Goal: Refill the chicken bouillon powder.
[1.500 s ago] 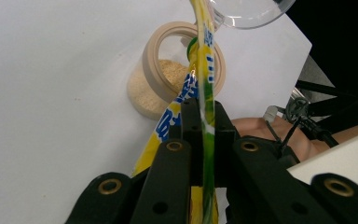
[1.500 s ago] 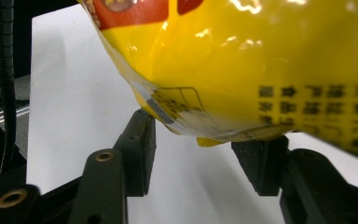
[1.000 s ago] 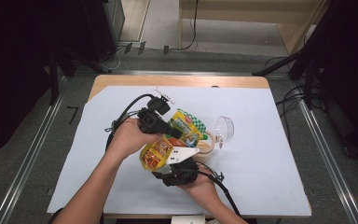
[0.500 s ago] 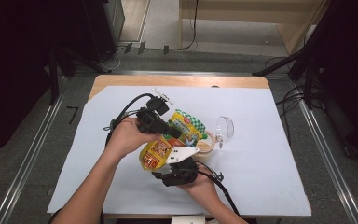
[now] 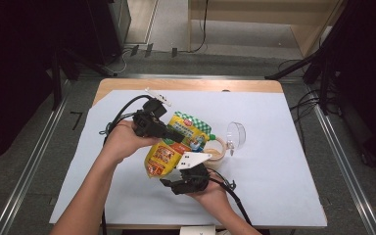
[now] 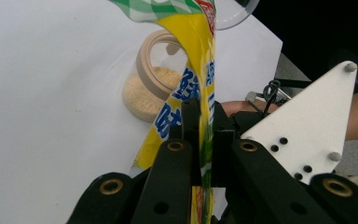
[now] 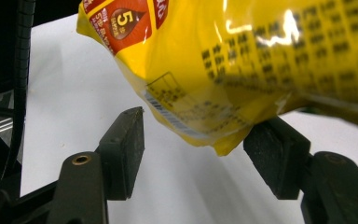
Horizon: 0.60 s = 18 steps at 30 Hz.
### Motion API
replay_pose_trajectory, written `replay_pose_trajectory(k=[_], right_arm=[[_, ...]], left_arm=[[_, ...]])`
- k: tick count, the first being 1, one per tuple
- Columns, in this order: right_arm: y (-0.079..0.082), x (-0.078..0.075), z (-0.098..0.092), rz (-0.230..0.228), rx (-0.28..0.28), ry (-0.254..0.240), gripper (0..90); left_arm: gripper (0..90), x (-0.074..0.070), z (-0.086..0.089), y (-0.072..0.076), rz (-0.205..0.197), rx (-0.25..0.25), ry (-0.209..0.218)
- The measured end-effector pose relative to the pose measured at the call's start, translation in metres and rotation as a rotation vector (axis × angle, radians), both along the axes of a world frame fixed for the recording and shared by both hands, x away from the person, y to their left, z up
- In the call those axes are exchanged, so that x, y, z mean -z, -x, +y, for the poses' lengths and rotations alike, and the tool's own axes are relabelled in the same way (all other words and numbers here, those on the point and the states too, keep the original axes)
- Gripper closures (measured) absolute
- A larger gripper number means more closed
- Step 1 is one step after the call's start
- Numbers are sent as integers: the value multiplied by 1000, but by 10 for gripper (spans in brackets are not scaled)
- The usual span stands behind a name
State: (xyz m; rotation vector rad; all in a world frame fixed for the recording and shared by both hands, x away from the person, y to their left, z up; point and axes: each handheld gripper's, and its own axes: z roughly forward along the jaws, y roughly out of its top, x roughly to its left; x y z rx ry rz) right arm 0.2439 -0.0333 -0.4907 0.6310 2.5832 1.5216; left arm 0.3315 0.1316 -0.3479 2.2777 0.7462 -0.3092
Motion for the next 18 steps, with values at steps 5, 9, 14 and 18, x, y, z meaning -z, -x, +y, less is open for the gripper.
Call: replay_pose_trajectory(k=[5,9,14,18], right_arm=[[1,-3,-2,-3,10,-11,398],[1,-7,-4,-13,28,-13,398],[0,-12,-7,1,52,-24,403],[0,-15,-9,5,56,-30,406]], left_arm=[[900,-4,10,-2,-2,-20,33],[900,-10,16,-1,-30,-34,53],[900,-15,25,-2,-46,-57,81],[900,-16,35,-6,-64,-87,95]])
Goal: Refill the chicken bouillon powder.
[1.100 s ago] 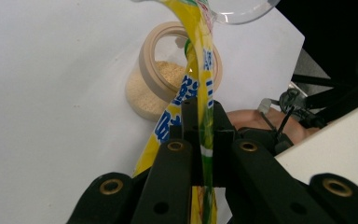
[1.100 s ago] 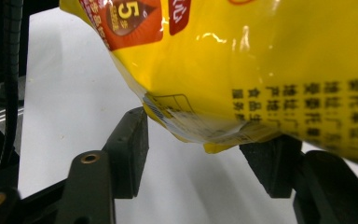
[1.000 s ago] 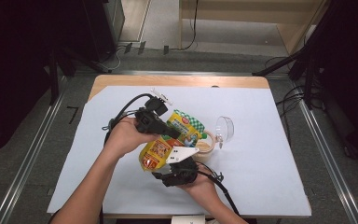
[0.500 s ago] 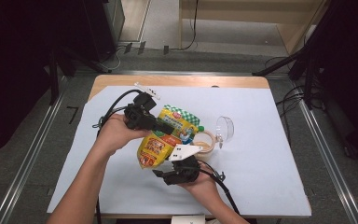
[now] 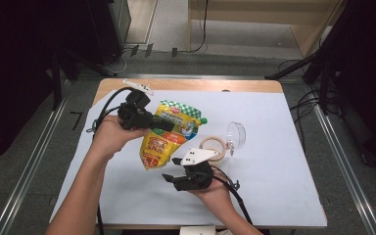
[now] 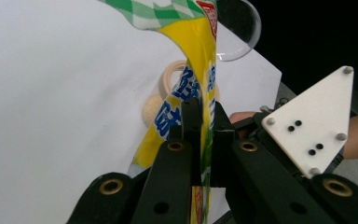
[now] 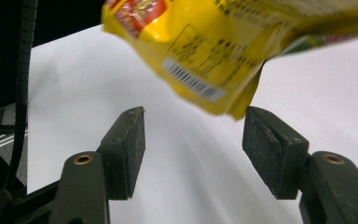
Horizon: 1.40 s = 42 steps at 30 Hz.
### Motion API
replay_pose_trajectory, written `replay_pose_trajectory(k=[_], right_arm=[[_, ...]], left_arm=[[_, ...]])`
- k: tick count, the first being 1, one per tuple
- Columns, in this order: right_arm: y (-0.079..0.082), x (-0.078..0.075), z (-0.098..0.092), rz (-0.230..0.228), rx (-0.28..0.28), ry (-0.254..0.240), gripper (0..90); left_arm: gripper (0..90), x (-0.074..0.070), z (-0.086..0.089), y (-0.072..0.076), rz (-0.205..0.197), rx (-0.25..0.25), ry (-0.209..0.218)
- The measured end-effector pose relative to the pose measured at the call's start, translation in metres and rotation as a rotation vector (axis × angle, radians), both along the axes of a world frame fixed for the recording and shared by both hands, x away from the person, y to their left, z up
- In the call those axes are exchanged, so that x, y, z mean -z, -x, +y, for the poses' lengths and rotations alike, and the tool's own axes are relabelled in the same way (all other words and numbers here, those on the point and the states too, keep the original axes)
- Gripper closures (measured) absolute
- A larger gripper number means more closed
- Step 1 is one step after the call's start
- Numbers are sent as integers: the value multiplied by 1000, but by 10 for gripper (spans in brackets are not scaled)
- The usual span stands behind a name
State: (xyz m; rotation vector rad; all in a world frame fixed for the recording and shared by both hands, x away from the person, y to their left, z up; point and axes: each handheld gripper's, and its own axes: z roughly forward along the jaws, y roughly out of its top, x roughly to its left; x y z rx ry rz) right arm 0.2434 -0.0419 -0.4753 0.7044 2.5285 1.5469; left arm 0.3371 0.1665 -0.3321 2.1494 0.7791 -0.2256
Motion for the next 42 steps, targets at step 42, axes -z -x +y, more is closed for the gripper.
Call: replay_pose_trajectory(k=[42], right_arm=[[1,-7,-5,37,2,9,405]], left_arm=[[853,49,41,-30,-101,-272,46]])
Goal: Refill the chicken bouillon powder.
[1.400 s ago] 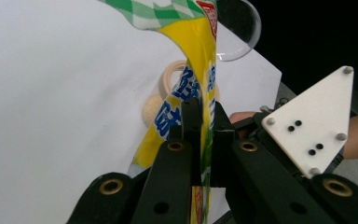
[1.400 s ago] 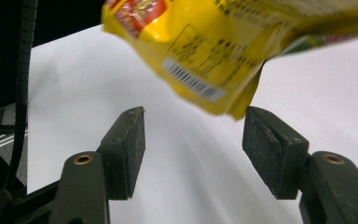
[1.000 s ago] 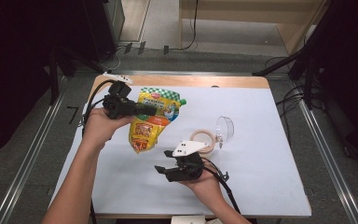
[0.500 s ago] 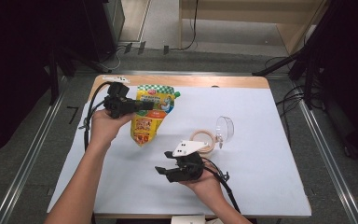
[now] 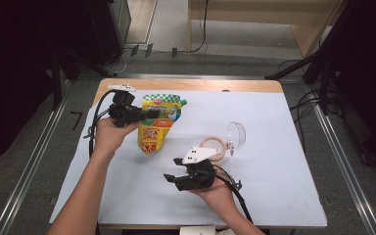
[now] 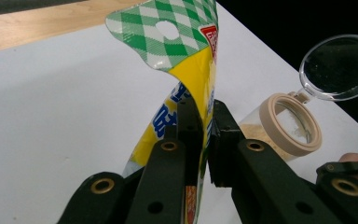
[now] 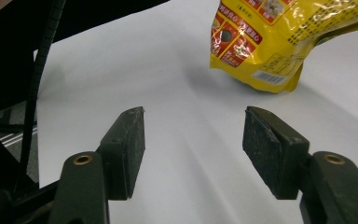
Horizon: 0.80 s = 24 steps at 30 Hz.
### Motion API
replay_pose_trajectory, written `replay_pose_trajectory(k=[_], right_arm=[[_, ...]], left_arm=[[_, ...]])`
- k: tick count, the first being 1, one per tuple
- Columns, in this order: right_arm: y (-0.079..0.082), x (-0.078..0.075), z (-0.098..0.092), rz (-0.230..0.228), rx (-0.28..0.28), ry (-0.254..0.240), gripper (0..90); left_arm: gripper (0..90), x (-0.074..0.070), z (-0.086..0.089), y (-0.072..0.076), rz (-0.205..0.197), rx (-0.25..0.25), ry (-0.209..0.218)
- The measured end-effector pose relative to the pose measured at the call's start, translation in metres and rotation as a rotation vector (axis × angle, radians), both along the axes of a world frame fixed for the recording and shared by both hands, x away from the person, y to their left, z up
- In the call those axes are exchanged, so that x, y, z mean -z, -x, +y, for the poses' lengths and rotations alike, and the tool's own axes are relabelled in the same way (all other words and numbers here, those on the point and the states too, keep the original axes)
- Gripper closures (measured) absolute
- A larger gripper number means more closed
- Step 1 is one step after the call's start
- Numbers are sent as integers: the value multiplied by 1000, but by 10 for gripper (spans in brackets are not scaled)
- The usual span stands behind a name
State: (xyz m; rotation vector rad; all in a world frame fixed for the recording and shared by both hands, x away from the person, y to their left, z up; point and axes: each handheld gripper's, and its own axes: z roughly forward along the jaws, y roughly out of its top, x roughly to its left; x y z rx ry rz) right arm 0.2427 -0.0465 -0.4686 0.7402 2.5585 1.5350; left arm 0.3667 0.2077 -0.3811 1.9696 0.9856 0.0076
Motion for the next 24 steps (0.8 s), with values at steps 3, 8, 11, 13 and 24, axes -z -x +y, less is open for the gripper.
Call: replay_pose_trajectory(k=[3,8,11,13,24], right_arm=[[1,-1,-1,-24,3,3,406],[0,-1,-1,-23,3,0,407],[1,-2,-1,-29,9,6,415],[2,-3,-2,-34,10,4,418],[2,-4,-2,-41,5,9,421]], left_arm=[[842,-2,2,3,3,13,-13],[798,-3,5,5,8,26,-19],[788,-4,9,7,15,24,-18],[778,-4,13,8,23,27,-7],[579,-11,27,13,-21,61,-5]])
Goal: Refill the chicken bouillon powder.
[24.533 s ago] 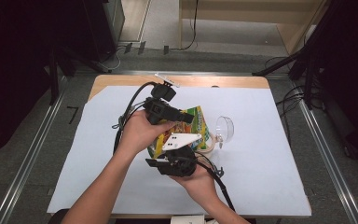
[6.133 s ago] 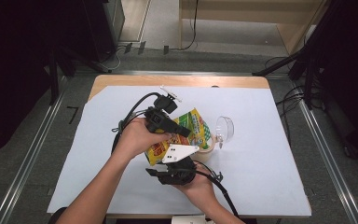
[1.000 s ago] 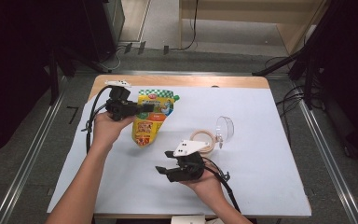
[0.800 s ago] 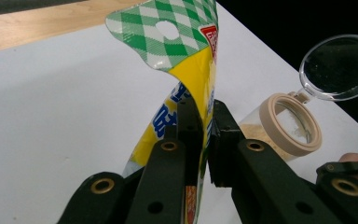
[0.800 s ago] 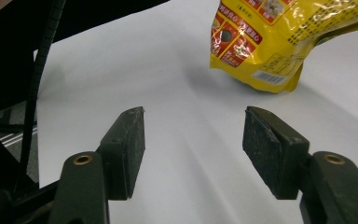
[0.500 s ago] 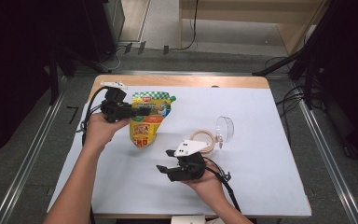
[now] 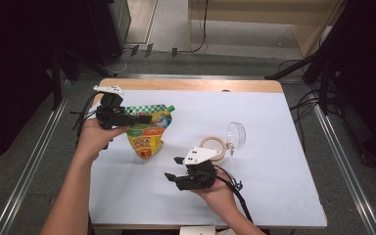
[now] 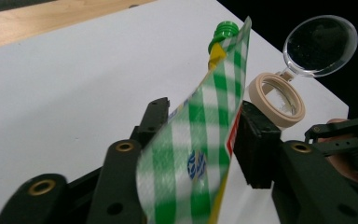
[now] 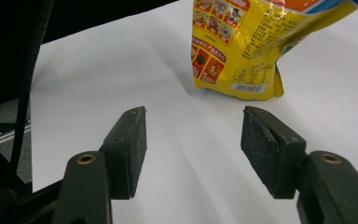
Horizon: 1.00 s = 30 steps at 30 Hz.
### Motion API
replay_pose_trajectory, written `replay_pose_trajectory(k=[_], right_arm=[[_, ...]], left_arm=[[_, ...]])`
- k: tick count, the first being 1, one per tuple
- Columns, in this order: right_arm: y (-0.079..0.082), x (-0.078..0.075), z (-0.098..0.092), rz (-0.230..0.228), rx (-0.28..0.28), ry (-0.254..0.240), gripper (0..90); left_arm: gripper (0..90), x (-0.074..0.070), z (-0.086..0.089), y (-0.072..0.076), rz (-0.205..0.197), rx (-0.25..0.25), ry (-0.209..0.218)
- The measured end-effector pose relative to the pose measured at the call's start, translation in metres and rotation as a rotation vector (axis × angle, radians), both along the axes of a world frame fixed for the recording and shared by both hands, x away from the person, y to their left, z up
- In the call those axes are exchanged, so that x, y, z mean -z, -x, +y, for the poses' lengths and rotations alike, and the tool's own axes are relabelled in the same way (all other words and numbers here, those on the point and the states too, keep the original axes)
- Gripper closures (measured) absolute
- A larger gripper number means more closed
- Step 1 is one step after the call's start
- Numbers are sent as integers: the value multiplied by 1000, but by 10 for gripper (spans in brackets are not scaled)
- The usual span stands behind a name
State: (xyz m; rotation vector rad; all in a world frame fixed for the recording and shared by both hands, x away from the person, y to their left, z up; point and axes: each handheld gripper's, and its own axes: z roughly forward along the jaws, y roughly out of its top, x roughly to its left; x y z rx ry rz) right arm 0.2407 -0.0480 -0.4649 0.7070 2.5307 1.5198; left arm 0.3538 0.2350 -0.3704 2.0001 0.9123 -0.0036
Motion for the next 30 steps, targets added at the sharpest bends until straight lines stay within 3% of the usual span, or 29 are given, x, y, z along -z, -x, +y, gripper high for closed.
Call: replay_pose_trajectory(k=[5,10,23,28,30], right_arm=[[-1,-1,-1,-1,-4,-4,420],[0,-4,-3,-4,-8,-3,420],[-3,-12,-7,3,-4,15,420],[-4,-17,-10,10,-2,6,421],[-4,-19,-11,14,1,13,421]], left_arm=[[521,-6,4,3,-16,-6,-20],[500,-9,5,4,-18,0,1],[454,-25,16,9,-50,-48,14],[438,-29,22,11,-49,-67,21],[433,-29,27,10,-28,-99,24]])
